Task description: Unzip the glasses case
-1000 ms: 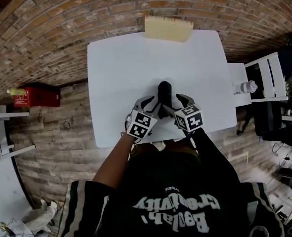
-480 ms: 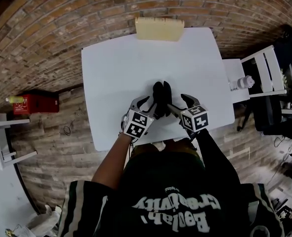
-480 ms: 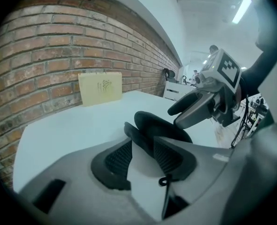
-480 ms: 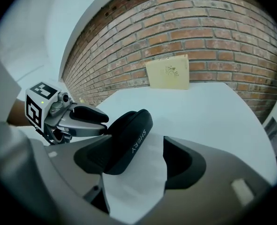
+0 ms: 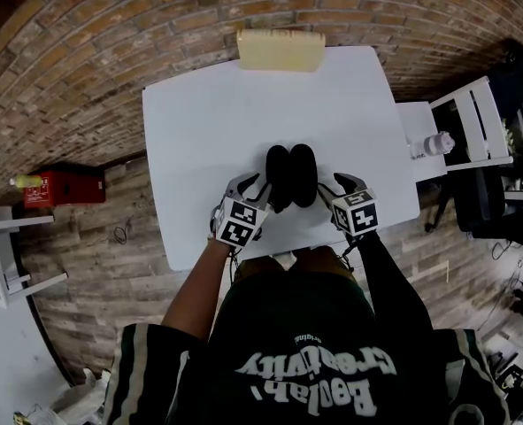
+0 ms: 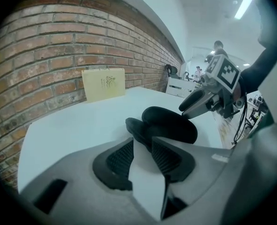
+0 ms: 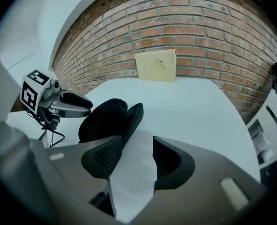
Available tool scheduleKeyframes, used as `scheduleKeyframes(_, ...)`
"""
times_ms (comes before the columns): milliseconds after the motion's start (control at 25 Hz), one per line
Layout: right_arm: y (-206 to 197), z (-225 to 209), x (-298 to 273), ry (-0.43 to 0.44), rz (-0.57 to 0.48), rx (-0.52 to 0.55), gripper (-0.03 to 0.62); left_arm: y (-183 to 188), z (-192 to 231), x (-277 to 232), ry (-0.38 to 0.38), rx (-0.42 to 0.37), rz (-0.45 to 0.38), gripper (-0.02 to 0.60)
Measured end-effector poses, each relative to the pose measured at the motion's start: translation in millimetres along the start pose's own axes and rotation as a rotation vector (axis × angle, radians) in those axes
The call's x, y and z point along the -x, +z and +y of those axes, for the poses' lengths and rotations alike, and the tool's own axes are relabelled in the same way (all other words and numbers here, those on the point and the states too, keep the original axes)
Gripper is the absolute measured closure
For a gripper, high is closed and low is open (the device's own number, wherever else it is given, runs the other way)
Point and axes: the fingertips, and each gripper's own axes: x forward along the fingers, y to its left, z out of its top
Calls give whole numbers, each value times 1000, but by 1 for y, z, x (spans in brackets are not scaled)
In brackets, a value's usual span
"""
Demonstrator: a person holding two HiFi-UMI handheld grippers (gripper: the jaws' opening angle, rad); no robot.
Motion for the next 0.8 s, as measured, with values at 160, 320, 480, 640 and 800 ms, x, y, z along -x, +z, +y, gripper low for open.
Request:
scheduleKeyframes(160,-12,4,-9,7,55,32,379,-8,3,0,17,0,31,472)
scheduleKeyframes(320,-2,4,-6,-14,-3,38,387,-8,2,-3,19,-2,25,463)
scheduleKeyframes(480,35,6,13,3,-170,1,382,-3,2,-3,19,0,16,465)
scheduleKeyframes(640,51,25,12,58,-206,33,373,-3,0,-3,20,4,17,471)
scheduleKeyframes(800,24,30,-9,64,-89,57,370,-6,1,-3,29,6,28,472)
